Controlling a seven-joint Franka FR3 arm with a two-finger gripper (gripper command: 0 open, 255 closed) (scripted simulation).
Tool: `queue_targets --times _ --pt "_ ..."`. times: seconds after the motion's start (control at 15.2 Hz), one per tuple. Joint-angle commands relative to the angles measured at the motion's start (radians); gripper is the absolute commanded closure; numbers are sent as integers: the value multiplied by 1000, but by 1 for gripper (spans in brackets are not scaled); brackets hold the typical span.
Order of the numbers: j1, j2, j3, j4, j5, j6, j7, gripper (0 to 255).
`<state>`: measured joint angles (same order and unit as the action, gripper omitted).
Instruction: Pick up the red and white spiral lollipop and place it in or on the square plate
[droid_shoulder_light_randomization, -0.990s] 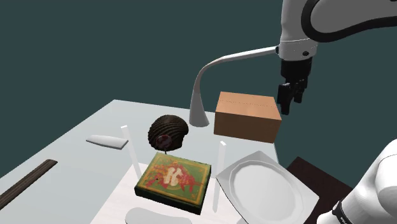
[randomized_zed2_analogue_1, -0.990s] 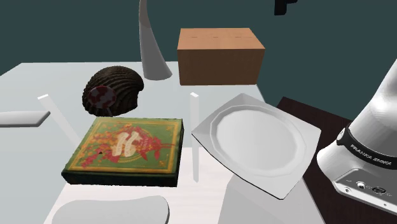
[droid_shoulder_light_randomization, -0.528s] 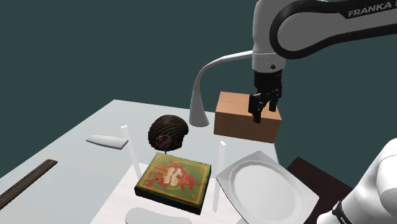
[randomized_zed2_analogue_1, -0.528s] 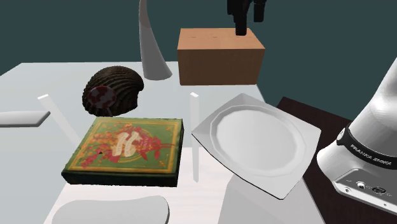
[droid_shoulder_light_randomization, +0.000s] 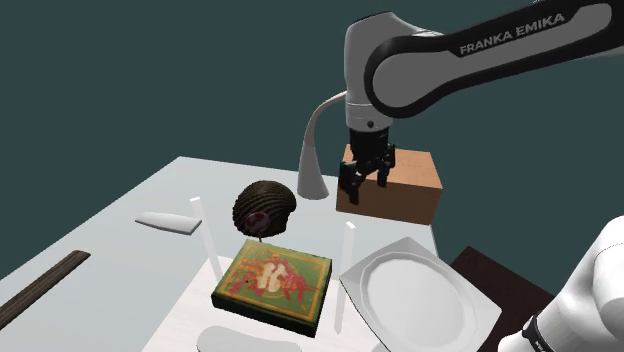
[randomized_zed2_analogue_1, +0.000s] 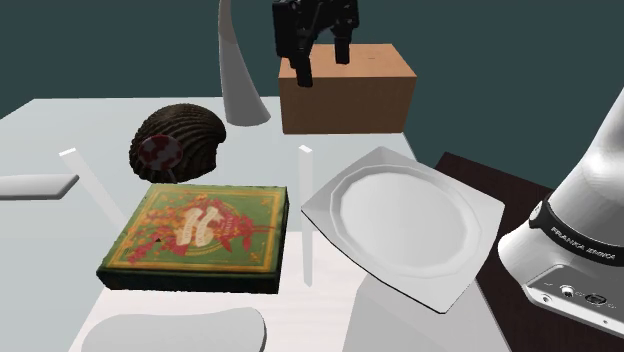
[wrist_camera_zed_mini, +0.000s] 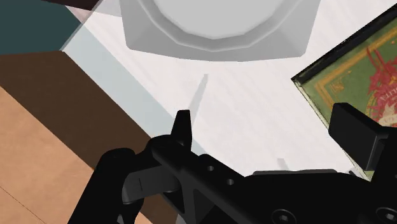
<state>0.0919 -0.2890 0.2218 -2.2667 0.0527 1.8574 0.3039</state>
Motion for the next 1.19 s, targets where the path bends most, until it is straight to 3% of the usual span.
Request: queue_targets --times 0.0,0.59,1.12 --pt "7 74 24 51 -2 34 43 0" --pt "49 386 89 304 -70 134 216 0" --pt "129 683 95 630 -166 137 348 0"
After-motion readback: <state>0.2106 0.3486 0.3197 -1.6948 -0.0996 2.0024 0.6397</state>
